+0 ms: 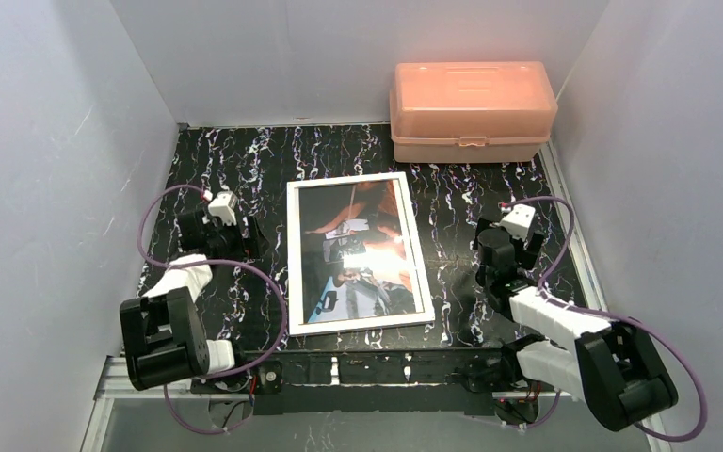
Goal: Put the photo into the frame
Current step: Reset both arms
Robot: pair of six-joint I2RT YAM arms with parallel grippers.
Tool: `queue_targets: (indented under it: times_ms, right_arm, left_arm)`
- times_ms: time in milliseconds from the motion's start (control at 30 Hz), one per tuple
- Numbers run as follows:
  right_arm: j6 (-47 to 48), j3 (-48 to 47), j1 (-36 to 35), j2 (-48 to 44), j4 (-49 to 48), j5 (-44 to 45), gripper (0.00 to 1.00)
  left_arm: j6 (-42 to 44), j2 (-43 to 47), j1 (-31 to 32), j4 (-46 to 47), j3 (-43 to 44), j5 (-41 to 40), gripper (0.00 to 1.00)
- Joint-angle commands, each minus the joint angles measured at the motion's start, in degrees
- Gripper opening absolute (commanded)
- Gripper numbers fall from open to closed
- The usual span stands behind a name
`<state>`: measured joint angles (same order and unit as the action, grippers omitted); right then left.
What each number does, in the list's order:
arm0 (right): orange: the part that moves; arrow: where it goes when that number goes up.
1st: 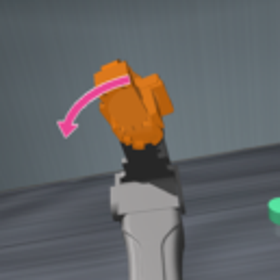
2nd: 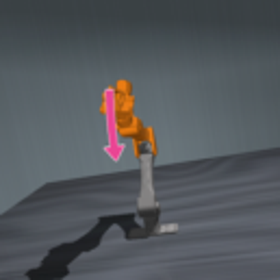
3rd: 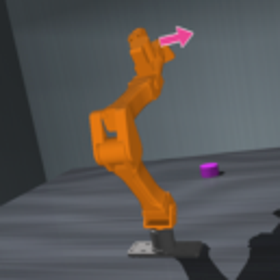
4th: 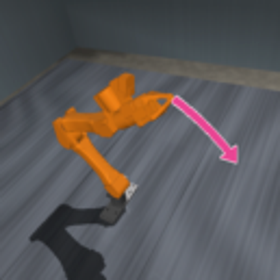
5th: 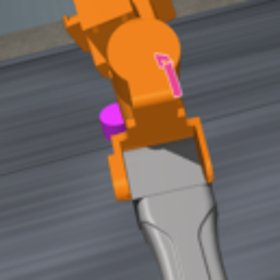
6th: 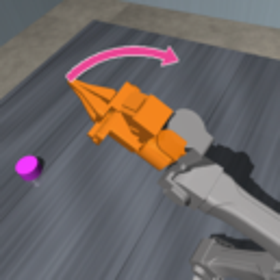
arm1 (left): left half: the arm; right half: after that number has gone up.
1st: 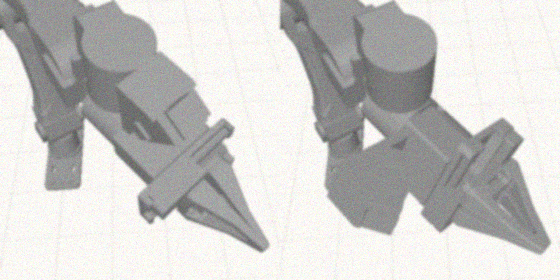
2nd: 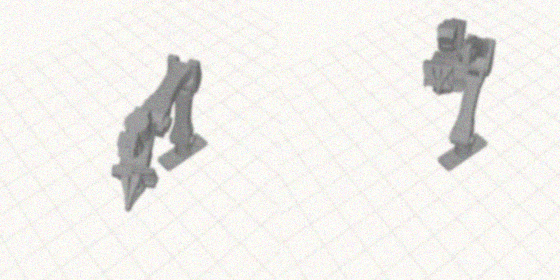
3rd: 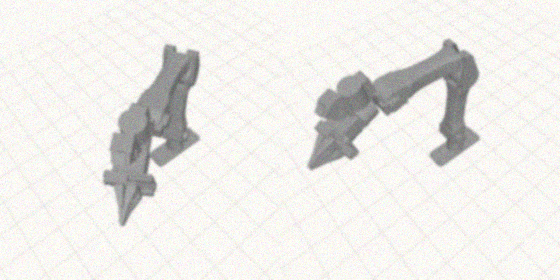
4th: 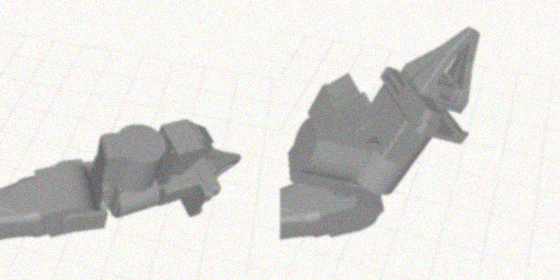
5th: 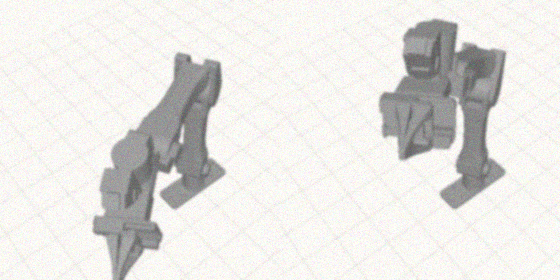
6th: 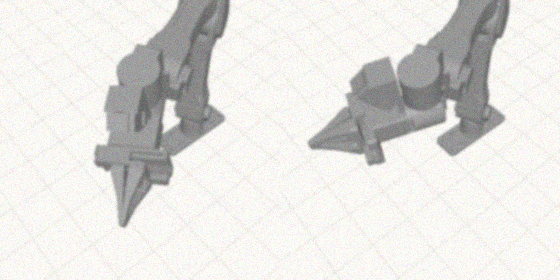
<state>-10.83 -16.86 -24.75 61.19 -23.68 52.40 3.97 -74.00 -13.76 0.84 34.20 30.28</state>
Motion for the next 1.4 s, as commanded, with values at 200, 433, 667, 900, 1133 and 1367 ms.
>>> queue_targets:
  times_ms: [200,433,667,900,1133,1367]
  right_arm:
    - [3.1,0.4,8.9,18.1,-26.8,-1.1,0.99]
    - [4.6,-0.6,13.7,24.4,-33.1,-5.4,0.99]
    - [14.7,4.9,13.7,30.3,-50.7,-25.1,0.99]
    - [11.4,0.7,17.1,30.7,-41.5,-27.2,0.99]
    - [11.9,1.5,17.2,31.0,-44.3,-27.0,0.99]
    - [11.8,1.5,17.1,31.0,-44.3,-27.0,0.99]
  left_arm:
    - [-7.3,-7.0,0.0,37.3,-8.4,-2.1,0.98]
    - [-10.3,-9.4,0.6,49.2,-12.6,-2.8,0.98]
    - [-2.9,-13.8,8.7,80.4,-27.2,-11.3,0.98]
    - [-3.4,-10.9,10.6,56.9,-17.1,-19.0,0.98]
    - [-3.5,-11.0,10.7,57.6,-17.4,-19.2,0.98]
    - [-3.5,-11.4,10.6,57.4,-17.1,-19.2,0.98]
